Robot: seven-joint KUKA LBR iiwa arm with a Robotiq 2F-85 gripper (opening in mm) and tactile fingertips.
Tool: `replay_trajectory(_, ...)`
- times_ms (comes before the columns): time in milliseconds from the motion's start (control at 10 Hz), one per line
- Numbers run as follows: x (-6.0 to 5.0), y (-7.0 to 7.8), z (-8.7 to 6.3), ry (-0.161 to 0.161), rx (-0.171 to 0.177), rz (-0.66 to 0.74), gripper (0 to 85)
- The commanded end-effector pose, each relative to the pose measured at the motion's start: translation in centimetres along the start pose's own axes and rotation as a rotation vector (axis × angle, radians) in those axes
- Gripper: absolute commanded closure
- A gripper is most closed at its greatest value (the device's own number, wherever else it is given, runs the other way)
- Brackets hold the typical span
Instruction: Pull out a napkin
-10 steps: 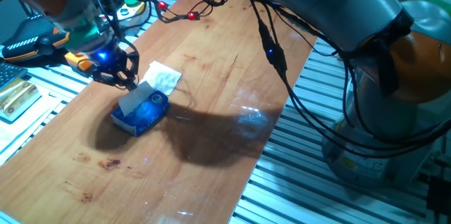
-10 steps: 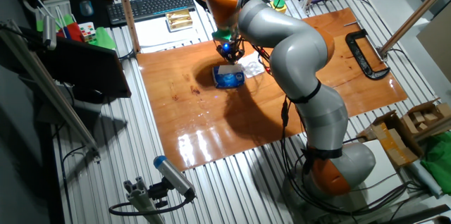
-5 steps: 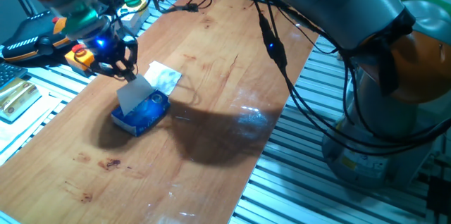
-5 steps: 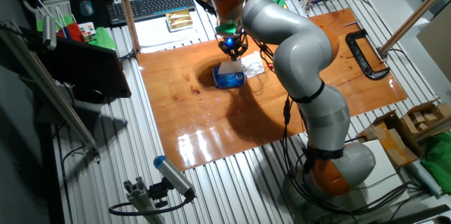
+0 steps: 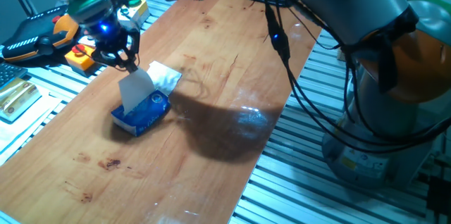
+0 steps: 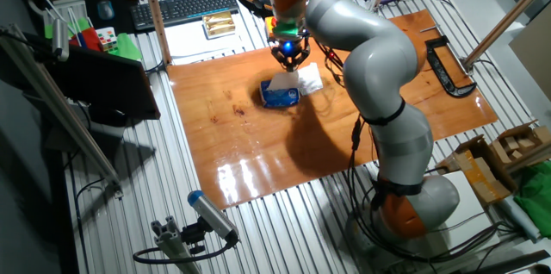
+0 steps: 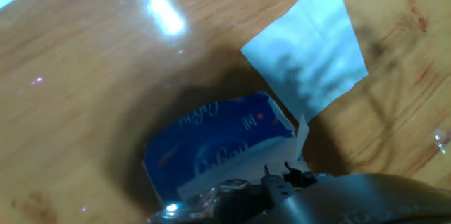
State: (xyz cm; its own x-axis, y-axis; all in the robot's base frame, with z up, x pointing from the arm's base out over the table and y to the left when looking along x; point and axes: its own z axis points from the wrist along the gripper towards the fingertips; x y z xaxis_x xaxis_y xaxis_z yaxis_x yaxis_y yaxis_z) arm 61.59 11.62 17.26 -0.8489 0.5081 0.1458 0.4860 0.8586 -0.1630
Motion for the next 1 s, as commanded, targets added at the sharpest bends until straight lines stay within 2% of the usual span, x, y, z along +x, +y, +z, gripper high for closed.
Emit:
replay_trajectory(0,0.3,-0.3,-0.5,0.004,-0.006,-0.014,84.3)
replay_trajectory(300,1.2,-1.0,-2.0,0.017,-0.012,-0.043,84.3)
replay_trajectory(600,1.8,-1.8,-2.7,0.026,-0.033,-0.086,84.3)
replay_trajectory(900,2.4,-2.4,-3.2,0.017,-0.048,-0.141,84.3)
